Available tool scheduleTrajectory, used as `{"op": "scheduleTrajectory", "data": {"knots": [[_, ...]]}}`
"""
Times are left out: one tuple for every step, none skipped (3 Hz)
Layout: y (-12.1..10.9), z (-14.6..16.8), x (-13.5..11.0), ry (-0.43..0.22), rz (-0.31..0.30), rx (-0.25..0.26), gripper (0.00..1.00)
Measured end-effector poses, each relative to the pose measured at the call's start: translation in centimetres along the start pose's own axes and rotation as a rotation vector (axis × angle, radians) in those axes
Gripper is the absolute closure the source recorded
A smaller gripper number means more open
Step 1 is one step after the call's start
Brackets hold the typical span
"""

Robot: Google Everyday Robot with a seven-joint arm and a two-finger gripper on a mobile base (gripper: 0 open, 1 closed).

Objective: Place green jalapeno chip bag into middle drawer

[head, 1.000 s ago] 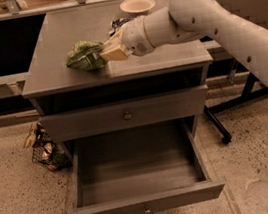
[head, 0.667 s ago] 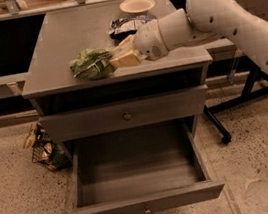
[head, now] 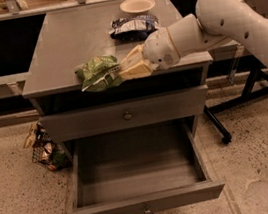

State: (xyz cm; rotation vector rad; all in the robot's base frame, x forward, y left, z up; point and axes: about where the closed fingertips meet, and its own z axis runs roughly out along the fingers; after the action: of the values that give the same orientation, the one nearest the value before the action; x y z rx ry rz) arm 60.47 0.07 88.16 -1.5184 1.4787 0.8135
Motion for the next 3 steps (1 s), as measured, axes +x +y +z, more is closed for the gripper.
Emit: {"op": "scheduleTrajectory", "data": {"knots": [[2.8, 0.4, 0.9, 0.049, 0.011, -0.04, 1.0], [7.4, 0.9, 2.4, 0.103, 0.012, -0.073, 1.0], [11.4, 2.9, 6.8, 0.181, 0.047, -0.134, 1.0]]}}
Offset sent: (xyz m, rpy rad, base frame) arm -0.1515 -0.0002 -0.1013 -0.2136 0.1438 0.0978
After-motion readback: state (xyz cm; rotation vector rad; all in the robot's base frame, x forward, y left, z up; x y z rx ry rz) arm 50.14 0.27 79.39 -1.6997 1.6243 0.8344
